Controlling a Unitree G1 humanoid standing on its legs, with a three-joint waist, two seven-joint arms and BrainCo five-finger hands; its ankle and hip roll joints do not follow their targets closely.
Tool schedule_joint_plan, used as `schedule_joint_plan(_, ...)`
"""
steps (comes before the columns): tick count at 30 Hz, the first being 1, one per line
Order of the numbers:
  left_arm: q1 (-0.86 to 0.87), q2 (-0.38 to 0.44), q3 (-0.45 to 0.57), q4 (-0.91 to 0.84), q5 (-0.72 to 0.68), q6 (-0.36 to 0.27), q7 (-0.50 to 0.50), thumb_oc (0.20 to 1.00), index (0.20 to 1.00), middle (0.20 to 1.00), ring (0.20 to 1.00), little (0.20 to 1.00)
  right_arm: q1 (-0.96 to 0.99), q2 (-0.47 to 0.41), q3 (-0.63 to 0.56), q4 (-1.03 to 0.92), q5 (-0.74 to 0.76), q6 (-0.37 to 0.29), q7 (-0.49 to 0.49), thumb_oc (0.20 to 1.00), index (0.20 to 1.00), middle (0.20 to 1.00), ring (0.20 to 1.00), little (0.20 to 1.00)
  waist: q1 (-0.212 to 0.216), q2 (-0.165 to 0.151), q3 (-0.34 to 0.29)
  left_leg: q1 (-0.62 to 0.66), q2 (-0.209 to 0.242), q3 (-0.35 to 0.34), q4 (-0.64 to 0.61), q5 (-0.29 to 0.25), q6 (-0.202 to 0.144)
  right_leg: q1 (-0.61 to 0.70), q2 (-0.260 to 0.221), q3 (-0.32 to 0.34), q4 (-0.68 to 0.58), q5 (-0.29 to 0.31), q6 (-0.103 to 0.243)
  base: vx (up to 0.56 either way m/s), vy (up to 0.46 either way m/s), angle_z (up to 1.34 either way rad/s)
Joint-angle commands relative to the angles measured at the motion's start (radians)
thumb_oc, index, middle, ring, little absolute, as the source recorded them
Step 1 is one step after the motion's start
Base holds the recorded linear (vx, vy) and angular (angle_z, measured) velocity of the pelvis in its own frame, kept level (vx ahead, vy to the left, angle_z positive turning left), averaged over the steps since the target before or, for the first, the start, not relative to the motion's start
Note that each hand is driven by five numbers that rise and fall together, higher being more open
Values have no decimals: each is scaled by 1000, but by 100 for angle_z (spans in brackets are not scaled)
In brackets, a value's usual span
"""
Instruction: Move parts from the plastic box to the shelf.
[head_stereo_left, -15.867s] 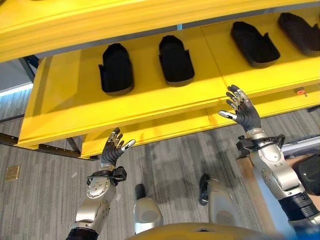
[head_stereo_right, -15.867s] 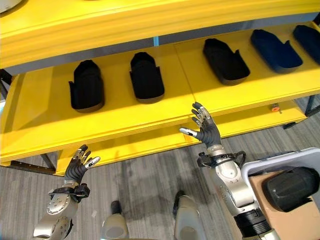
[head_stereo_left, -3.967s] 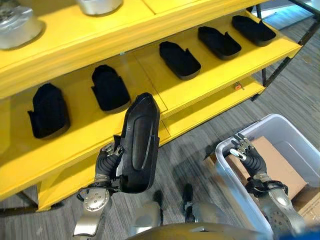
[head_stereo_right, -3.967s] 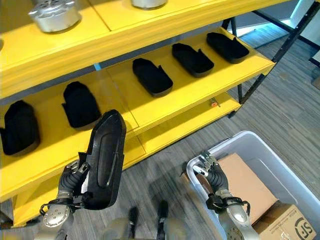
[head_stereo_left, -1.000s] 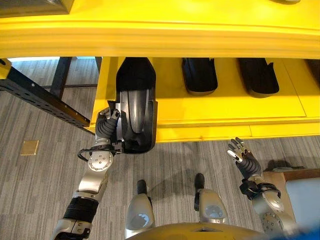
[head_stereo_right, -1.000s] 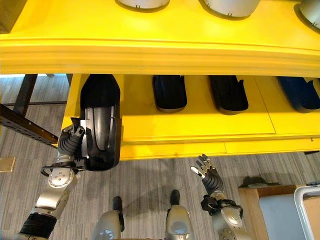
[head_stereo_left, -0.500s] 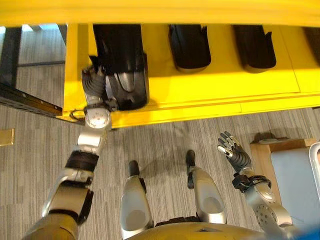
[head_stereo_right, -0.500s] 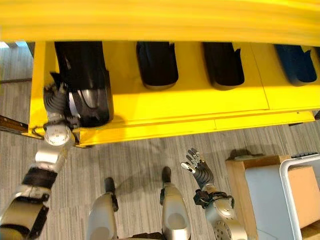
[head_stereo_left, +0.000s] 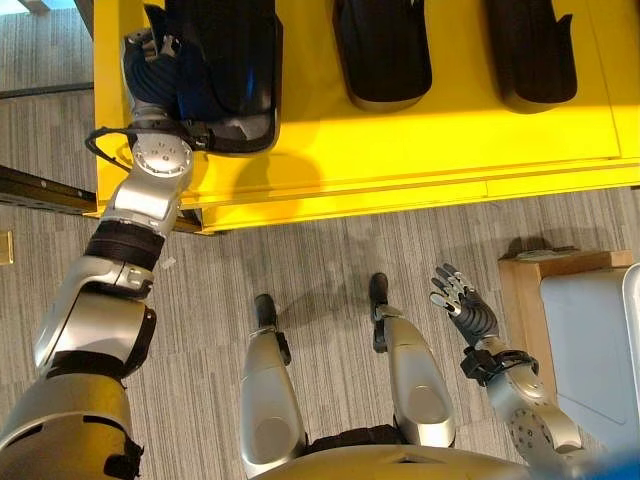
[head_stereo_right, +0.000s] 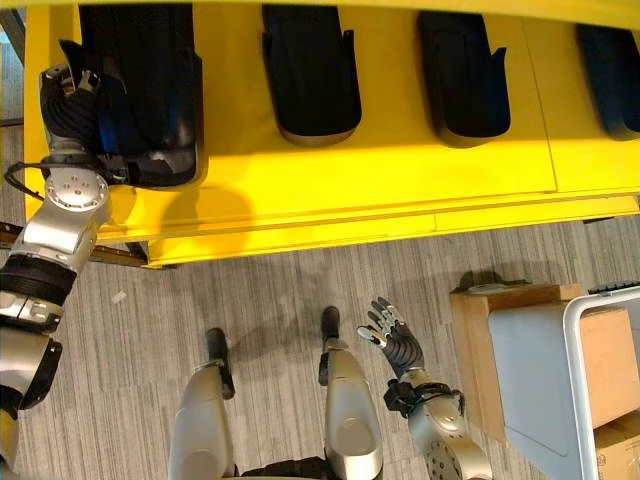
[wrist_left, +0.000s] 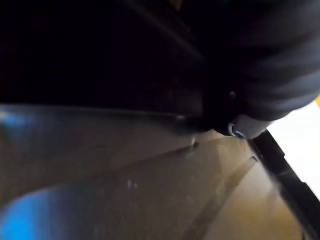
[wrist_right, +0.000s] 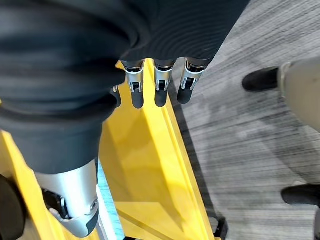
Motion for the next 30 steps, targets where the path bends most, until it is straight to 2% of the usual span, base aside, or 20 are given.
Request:
schedule_joint_plan(1,-123,77,-14,38,-33,-59,-12,200,200,200,200,200,27,-38,-29,-42,4,-26,2,1000,1000,1000,1000,1000,0,13,-80,-69,43,3,38,34,-11,-3,-85,18,87,-76,68,106,9,15)
schedule_joint_plan(2,-130,80,-21,49,-41,-60,-16,200,200,200,200,200,30,-38,-29,-40,5,-26,1,1000,1000,1000,1000,1000,1,16,-80,-61,47,2,48,8,-17,4,-83,19,95,-96,72,103,7,11)
schedule_joint_plan(8,-207,86,-73,144,-80,-53,-41,200,200,200,200,200,24,-39,-17,-32,10,-21,7,1000,1000,1000,1000,1000,-3,19,-80,-84,46,4,66,-2,-12,-12,-87,21,101,-97,76,38,18,1)
schedule_joint_plan(13,-228,58,-77,190,-168,-62,-54,200,200,200,200,200,24,-39,-9,-26,10,-14,7,1000,1000,1000,1000,1000,-5,19,-84,-101,43,7,78,-10,-9,-27,-90,29,105,-99,77,33,16,-1)
schedule_joint_plan(30,-284,40,-70,341,-247,-36,-80,200,200,200,200,200,24,-49,-8,-23,11,-5,5,1000,1000,1000,1000,1000,-18,11,-97,-147,42,19,116,-34,0,-80,-91,51,121,-101,78,30,11,-3)
